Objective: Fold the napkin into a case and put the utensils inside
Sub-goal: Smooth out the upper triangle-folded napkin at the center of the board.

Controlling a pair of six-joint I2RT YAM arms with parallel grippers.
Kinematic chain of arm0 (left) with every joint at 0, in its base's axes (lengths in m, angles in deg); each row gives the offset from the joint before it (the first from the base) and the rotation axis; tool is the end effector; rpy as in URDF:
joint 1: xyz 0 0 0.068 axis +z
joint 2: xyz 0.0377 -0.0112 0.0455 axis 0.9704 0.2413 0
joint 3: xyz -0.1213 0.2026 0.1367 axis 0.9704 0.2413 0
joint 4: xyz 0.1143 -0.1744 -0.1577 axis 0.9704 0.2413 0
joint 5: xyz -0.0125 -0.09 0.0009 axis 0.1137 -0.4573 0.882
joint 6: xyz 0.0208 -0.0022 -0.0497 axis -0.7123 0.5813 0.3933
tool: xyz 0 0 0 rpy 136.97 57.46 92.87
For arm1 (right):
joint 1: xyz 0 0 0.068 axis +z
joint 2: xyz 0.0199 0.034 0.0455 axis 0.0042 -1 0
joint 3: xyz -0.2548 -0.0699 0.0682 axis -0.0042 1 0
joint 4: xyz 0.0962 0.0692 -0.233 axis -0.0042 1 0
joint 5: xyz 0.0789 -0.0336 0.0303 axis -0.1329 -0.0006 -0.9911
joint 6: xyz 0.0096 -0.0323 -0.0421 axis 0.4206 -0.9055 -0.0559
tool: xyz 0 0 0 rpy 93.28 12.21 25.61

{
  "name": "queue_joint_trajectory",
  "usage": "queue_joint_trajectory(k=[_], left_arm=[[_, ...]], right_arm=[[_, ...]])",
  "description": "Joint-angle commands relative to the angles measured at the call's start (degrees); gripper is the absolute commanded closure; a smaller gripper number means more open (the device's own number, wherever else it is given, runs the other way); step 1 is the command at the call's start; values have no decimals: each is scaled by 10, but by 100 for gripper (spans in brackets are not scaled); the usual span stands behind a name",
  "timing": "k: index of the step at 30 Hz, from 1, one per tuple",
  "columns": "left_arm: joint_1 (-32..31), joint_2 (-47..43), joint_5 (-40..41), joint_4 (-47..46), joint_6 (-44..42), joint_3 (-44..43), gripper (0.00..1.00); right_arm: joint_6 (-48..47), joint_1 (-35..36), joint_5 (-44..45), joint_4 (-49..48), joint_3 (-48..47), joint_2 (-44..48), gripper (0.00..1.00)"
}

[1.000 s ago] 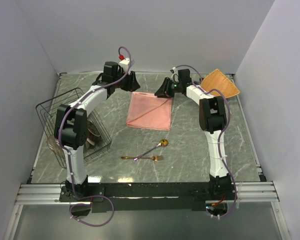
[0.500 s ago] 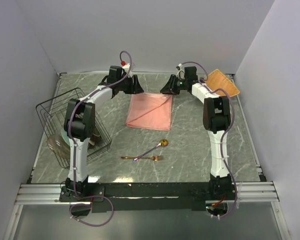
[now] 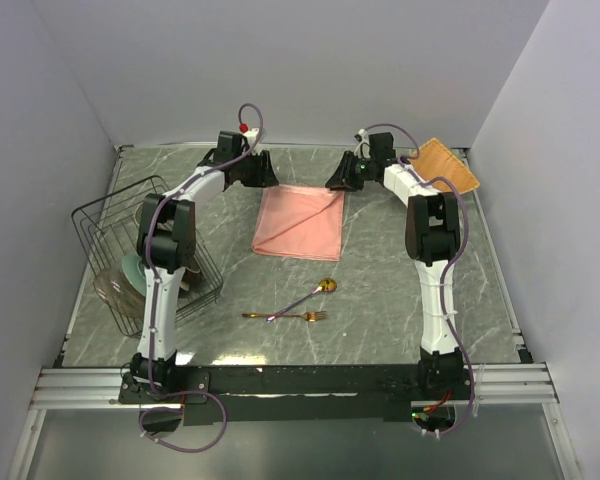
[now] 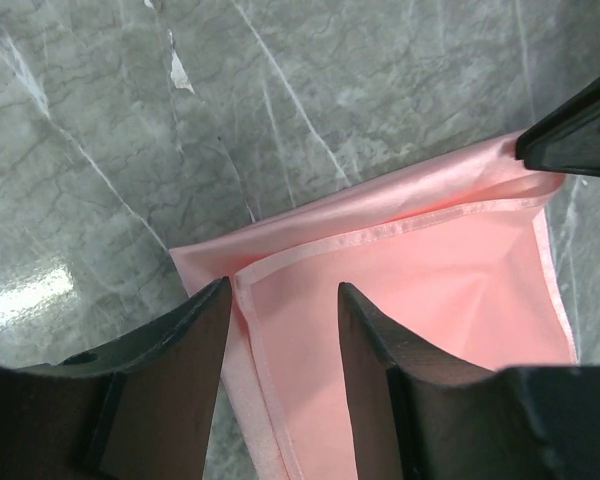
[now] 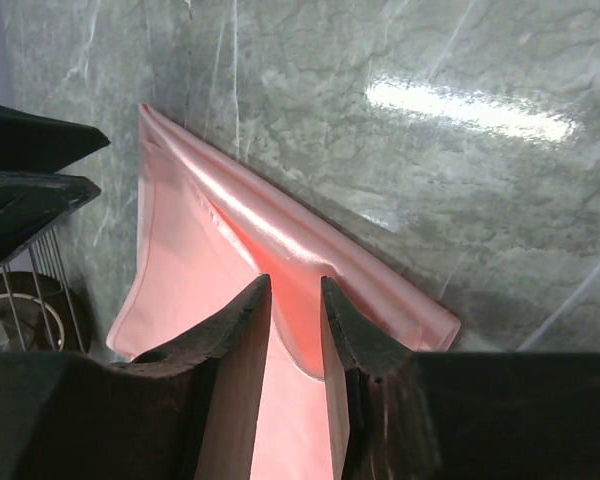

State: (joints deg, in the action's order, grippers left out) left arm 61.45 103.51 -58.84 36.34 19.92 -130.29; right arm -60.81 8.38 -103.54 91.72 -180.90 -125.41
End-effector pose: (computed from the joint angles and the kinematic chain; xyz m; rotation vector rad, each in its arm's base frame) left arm 0.5154 -0.1498 0.1843 0.2836 2.2410 -0.7526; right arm 0.5342 0.1033 0.1588 -0.0330 2.3664 1.0618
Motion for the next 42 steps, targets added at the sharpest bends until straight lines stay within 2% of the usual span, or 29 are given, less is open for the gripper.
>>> queue_joint_trajectory(k=[1, 9, 21, 33, 36, 42], left_arm=[[0, 15, -8, 12, -12, -41, 49], [2, 43, -12, 26, -1, -70, 51], [2, 58, -9, 30, 5, -74, 62], [13, 47, 32, 17, 22, -60, 95], [15, 48, 37, 17, 24, -59, 99], [15, 51, 37, 13, 31, -59, 99]], right_arm=[[-17, -1, 22, 16, -33, -11, 66], [-17, -1, 29, 19, -33, -15, 66], [-16, -2, 23, 20, -40, -12, 66], [-2, -14, -12, 3, -42, 15, 58], [1, -16, -27, -7, -33, 29, 56], [15, -18, -55, -32, -4, 55, 55]])
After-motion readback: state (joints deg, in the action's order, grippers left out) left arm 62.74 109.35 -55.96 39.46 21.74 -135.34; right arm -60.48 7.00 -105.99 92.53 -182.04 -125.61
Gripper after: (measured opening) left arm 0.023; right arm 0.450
